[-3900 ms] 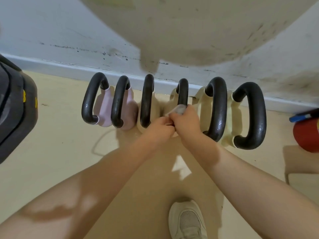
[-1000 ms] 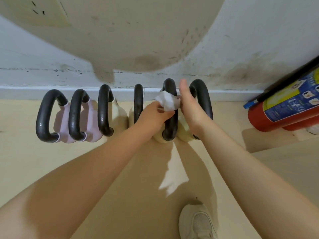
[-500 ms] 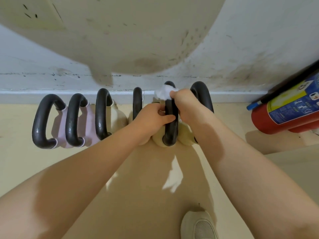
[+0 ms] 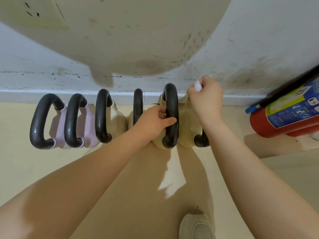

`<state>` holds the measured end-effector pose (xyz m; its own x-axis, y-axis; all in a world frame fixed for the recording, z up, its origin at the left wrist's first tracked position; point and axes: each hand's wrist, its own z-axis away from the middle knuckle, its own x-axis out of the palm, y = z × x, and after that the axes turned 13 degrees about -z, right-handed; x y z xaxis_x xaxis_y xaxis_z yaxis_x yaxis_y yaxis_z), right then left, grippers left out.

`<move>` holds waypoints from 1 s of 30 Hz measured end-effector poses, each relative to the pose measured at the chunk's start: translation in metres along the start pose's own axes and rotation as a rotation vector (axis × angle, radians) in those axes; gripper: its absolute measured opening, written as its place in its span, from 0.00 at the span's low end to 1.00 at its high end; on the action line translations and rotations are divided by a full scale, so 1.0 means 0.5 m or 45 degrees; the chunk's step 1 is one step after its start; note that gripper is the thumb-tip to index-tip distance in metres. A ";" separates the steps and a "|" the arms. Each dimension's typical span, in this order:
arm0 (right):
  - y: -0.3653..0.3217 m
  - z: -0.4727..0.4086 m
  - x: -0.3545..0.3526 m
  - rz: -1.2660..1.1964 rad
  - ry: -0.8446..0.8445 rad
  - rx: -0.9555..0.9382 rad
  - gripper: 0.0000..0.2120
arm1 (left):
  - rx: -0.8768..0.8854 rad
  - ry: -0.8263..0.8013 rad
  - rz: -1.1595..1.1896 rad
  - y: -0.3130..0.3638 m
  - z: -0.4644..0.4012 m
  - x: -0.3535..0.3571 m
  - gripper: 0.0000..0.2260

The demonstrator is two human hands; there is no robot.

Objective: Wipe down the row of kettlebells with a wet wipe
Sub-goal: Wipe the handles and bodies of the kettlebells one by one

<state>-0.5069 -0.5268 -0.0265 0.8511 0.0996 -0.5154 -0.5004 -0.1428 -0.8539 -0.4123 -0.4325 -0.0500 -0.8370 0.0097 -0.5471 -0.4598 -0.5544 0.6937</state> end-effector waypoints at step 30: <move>0.003 -0.037 0.123 -0.098 -0.589 0.640 0.17 | -0.032 -0.155 0.002 0.015 -0.021 -0.023 0.07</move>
<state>-0.4522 -0.5388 -0.0581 0.7879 0.5173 -0.3340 -0.5490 0.3445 -0.7615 -0.4033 -0.4456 -0.0435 -0.8682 0.1087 -0.4841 -0.4522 -0.5749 0.6819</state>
